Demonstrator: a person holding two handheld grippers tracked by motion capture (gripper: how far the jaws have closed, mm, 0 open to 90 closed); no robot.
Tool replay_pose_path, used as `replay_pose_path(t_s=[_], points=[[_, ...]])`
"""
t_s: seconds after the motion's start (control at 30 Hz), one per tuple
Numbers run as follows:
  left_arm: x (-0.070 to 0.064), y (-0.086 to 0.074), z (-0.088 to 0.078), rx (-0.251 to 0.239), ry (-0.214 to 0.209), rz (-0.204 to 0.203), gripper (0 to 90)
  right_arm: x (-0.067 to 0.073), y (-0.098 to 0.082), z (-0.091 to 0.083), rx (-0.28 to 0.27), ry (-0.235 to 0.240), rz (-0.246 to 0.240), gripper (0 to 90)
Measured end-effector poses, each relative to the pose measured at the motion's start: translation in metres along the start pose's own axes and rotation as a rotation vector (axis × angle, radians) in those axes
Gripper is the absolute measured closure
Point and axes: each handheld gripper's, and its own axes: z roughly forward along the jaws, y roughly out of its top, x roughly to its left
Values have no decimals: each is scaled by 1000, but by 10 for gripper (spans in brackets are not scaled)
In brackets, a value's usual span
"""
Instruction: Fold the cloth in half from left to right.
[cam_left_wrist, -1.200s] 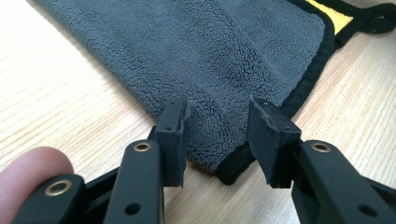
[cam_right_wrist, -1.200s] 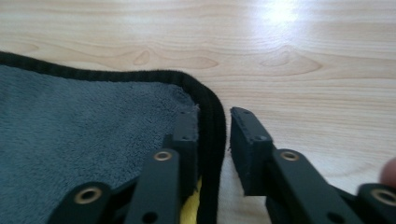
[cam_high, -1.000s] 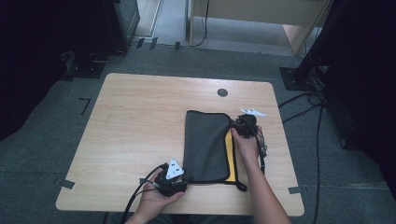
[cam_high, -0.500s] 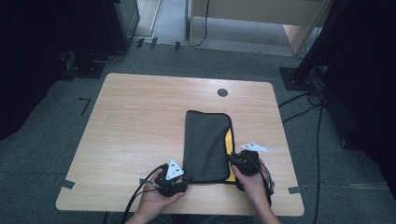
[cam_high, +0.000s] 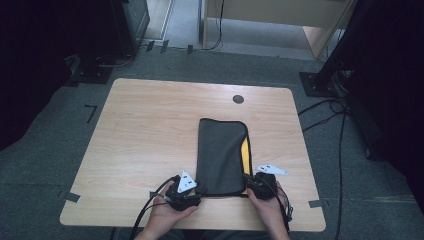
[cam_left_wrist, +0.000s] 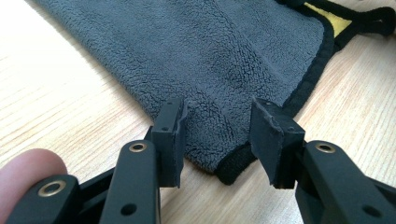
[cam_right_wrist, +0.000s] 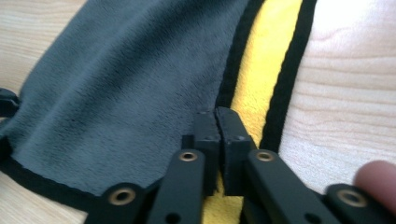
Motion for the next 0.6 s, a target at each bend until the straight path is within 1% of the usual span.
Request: replay_pose_path(t_s=[0.03,0.07,0.1,0.13,0.17,0.2,0.3,0.33,0.37,0.4,0.43,0.47,0.53,0.57,0.6], points=[[0,0,0,-1,-1,-1,559,2,3,-6,-7,-10,-9,893],[0,0,0,0,-5,2,544,2,4,-9,-9,-14,-7,894],[0,0,-1,-1,-9,5,544,2,4,-9,-9,-14,-7,894],[0,0,-1,-11,-27,11,442,2,4,-17,-12,-25,-7,894],[0,0,-2,-12,-44,15,401,2,3,-20,-9,-33,-12,894],[-1,-1,-2,-9,-48,23,388,1,2,-24,-7,-43,-15,895],[-3,-1,-2,-11,-36,38,384,-2,0,-28,-2,-52,-13,894],[-3,-1,-2,-14,-30,36,383,-6,-3,-29,11,-61,-6,894],[-3,-1,-2,-16,-30,31,383,-6,-3,-29,11,-61,-6,894],[-2,-1,-3,-19,-31,25,382,-9,-5,-28,21,-88,-19,894],[-1,-1,-4,-18,-30,26,382,-9,-5,-28,21,-88,-19,894],[0,-1,-5,-30,-33,10,385,-11,-7,-26,29,-116,-30,889],[0,-1,-5,-32,-35,7,389,-12,-7,-24,39,-114,-36,883],[1,-1,-5,-34,-39,6,419,-13,-10,-21,50,-113,-36,822],[0,-2,-6,-32,-43,12,447,-13,-10,-21,44,-117,-36,795]])
